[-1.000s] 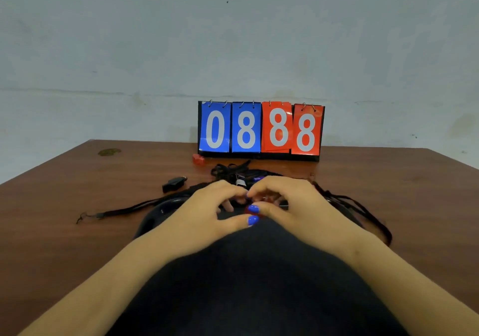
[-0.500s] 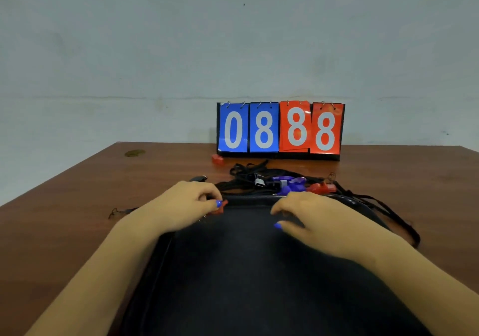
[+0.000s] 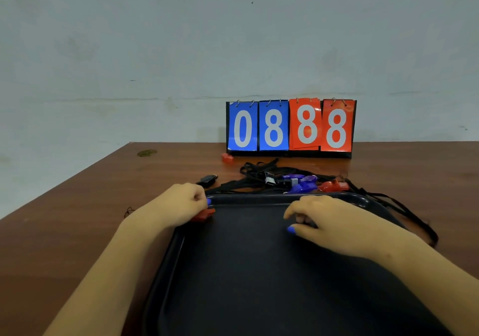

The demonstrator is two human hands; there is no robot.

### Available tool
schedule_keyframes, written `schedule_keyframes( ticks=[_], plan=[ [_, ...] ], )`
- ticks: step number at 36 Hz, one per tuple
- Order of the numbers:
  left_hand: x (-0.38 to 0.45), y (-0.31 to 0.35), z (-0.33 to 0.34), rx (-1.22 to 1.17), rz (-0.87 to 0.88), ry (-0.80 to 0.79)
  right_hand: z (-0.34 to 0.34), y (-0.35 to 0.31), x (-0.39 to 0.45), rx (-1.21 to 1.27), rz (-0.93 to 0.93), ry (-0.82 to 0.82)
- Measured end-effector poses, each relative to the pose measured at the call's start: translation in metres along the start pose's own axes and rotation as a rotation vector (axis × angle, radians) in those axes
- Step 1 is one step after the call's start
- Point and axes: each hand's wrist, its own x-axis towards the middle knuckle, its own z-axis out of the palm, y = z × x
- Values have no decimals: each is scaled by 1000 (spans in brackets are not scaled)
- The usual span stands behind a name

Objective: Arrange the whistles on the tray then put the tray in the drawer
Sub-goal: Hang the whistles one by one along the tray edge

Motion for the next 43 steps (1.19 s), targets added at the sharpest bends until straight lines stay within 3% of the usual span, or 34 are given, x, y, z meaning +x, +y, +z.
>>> schedule_keyframes(
  ticks=[10,20,27,34,39,43],
  plan=[
    [3,-1,-2,-126,-53,125,2,2,1,31,16,-17],
    [7,-8,-4,-66,25,212,0,1,0,40,39,-42],
    [5,-14,-6,-94,19,142,0,1,0,43,37,-33],
    [-1,-14,-11,-88,125,67,-1,0,-1,47,35,-35],
    [-2,-12,-14,-52,138,-64,-1,-1,-1,53,32,-40],
    [-1,-14,-12,-88,109,-44,0,-1,0,49,26,-39]
  ],
)
